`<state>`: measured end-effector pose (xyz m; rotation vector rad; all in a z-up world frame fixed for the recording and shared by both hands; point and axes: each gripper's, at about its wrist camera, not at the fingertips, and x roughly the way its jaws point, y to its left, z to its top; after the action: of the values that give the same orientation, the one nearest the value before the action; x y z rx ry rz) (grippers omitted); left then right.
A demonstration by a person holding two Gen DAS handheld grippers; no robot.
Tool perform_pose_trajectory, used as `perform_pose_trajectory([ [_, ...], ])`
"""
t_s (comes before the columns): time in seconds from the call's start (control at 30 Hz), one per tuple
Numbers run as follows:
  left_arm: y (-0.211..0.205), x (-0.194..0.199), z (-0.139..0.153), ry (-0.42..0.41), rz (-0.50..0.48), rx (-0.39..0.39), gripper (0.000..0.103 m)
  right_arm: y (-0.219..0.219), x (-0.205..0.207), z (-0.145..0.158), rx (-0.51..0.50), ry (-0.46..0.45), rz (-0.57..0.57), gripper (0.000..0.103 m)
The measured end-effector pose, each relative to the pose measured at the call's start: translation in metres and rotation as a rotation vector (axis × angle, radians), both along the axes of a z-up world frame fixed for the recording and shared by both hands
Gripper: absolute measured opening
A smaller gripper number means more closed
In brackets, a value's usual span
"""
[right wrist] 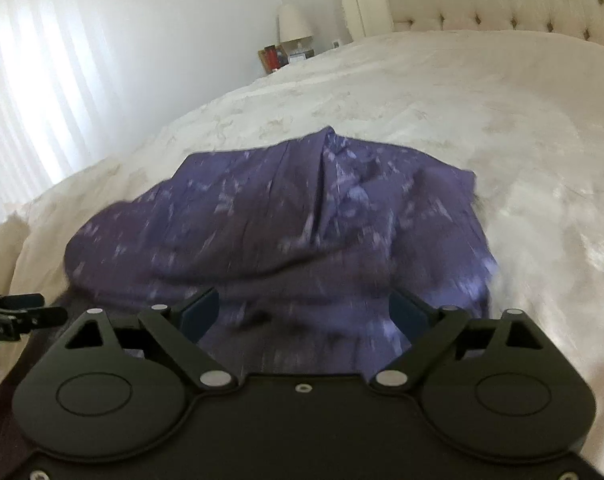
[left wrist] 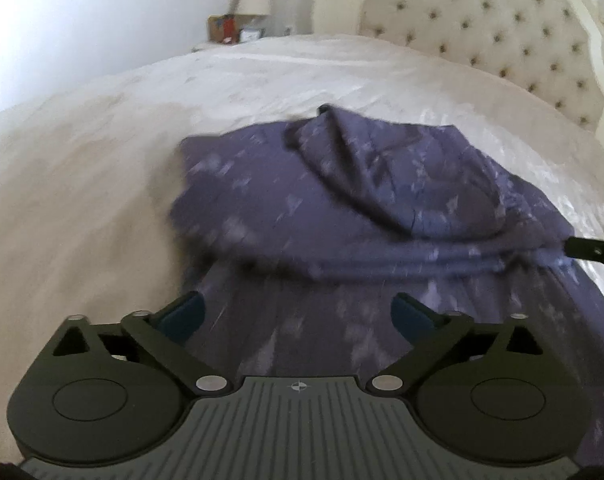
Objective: Fold large clothes
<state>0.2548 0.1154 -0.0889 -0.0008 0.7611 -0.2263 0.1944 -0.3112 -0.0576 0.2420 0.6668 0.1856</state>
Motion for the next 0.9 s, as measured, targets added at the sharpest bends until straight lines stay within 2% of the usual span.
perform_pose_trajectory([
  [0.13,0.018,-0.028,0.004,0.042,0.041,-0.028,0.103,-0.007,-0.034,0.004,0.028,0.056,-0.027,0.100],
  [0.37,0.042,-0.072,0.009,0.076,0.067,-0.037,0.103,-0.021,-0.088,0.004,0.057,0.148,-0.095,0.102],
  [0.53,0.054,-0.093,0.002,0.131,0.068,-0.030,0.103,-0.037,-0.123,0.002,0.059,0.222,-0.165,0.102],
  [0.73,0.067,-0.108,-0.016,0.216,0.072,-0.016,0.103,-0.056,-0.144,-0.010,0.105,0.327,-0.226,0.102],
  [0.9,0.069,-0.106,-0.027,0.276,0.054,-0.015,0.103,-0.054,-0.146,-0.019,0.135,0.380,-0.176,0.102],
])
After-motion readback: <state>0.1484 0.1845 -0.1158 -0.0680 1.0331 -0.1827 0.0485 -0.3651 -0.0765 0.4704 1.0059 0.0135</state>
